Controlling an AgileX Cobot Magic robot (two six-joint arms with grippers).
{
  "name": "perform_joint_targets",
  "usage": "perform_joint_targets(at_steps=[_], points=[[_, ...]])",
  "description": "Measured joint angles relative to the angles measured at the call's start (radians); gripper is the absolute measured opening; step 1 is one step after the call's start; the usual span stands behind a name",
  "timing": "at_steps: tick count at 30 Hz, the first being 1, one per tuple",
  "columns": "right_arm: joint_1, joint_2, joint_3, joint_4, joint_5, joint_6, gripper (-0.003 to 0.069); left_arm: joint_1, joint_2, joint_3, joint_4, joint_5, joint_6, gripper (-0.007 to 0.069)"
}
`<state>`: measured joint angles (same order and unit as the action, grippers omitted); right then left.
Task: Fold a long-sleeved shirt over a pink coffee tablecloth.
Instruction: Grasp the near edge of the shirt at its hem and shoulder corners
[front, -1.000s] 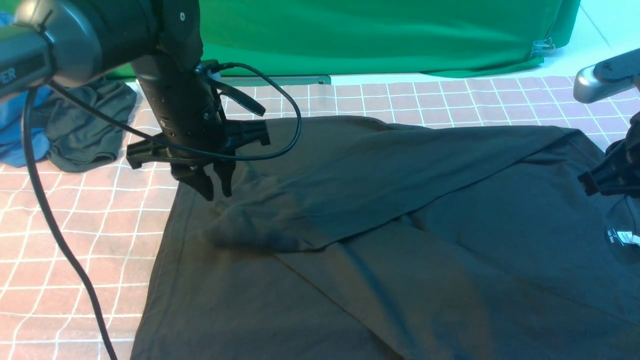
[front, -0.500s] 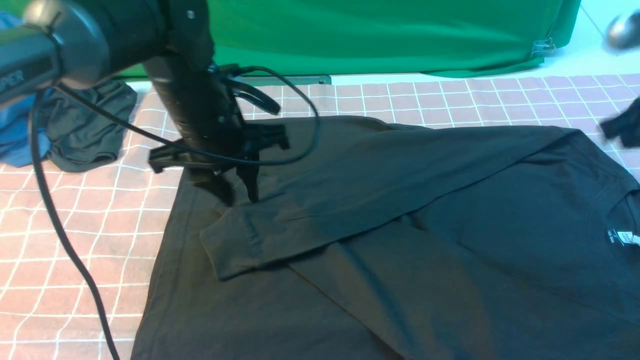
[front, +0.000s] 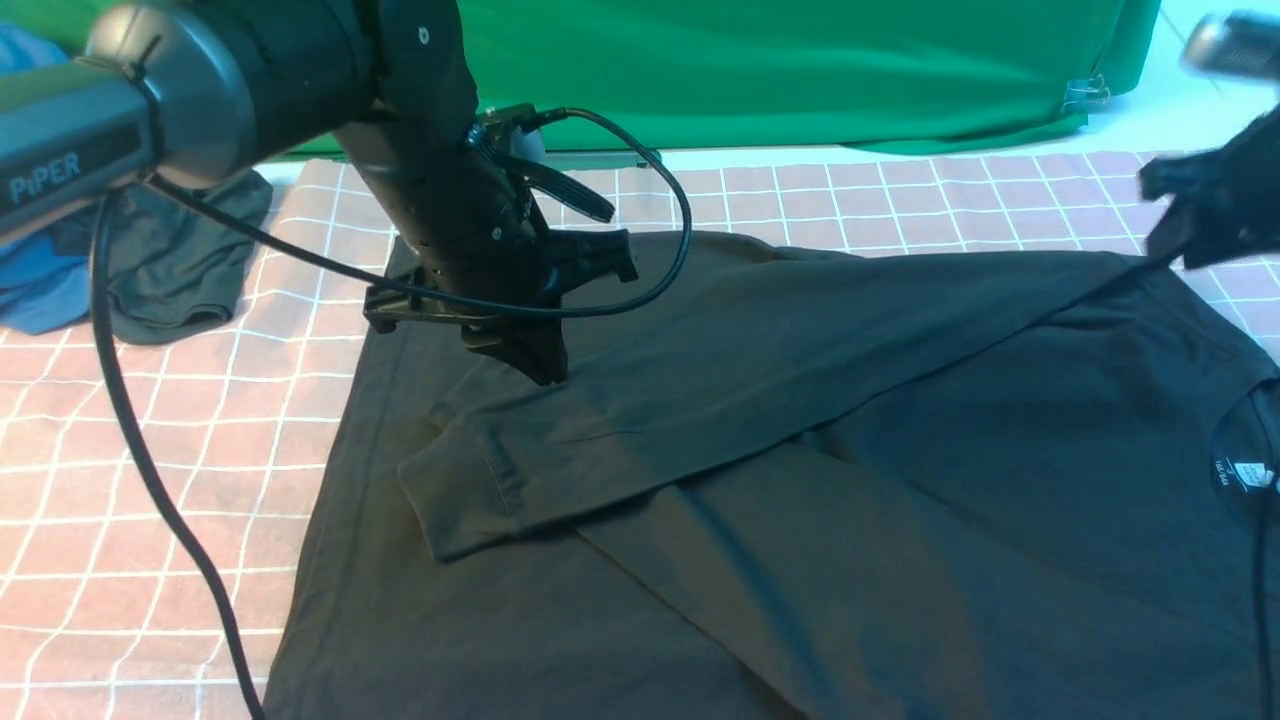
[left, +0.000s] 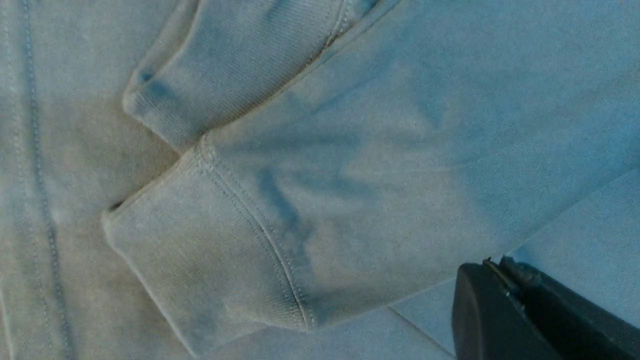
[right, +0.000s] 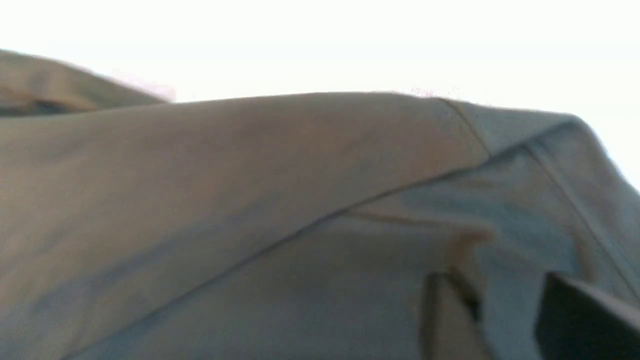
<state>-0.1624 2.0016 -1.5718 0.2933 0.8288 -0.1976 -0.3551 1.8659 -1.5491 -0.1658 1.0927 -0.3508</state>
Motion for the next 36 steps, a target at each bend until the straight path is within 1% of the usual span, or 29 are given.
perform_joint_targets(at_steps=[2, 4, 9, 11, 12, 16, 17, 18, 20, 25, 36], points=[[0.0, 0.05, -0.023, 0.006, -0.017, 0.015, 0.041, 0.0, 0.0, 0.0, -0.001, 0.005, 0.013, 0.0013], [0.0, 0.108, -0.053, 0.035, -0.042, 0.021, 0.0437, 0.0, 0.0, 0.0, -0.001, 0.006, 0.025, 0.0013], [0.0, 0.178, -0.09, 0.094, -0.093, 0.02, 0.0436, 0.0, 0.0, 0.0, -0.001, 0.011, 0.041, 0.0013], [0.0, 0.195, -0.091, 0.107, -0.133, 0.01, 0.0387, 0.0, 0.0, 0.0, -0.001, 0.011, 0.044, 0.0013], [0.0, 0.195, -0.091, 0.11, -0.144, 0.008, 0.0374, 0.0, 0.0, 0.0, -0.001, 0.011, 0.045, 0.0013], [0.0, 0.196, -0.096, 0.137, -0.22, -0.016, 0.0174, 0.0, 0.0, 0.0, -0.001, 0.013, 0.047, 0.0013], [0.0, 0.196, -0.096, 0.14, -0.225, -0.016, 0.0167, 0.0, 0.0, 0.0, -0.001, 0.012, 0.047, 0.0013], [0.0, 0.196, -0.096, 0.147, -0.235, -0.016, 0.0109, 0.0, 0.0, 0.0, -0.001, 0.014, 0.049, 0.0013], [0.0, 0.196, -0.096, 0.153, -0.235, -0.021, 0.0062, 0.0, 0.0, 0.0, -0.001, 0.015, 0.051, 0.0013], [-0.001, 0.196, -0.096, 0.161, -0.245, -0.061, 0.005, 0.0, 0.0, 0.0, -0.001, 0.015, 0.054, 0.0013], [-0.043, 0.196, -0.096, 0.168, -0.293, -0.062, 0.005, 0.0, 0.0, 0.0, -0.001, 0.025, 0.054, 0.0013]])
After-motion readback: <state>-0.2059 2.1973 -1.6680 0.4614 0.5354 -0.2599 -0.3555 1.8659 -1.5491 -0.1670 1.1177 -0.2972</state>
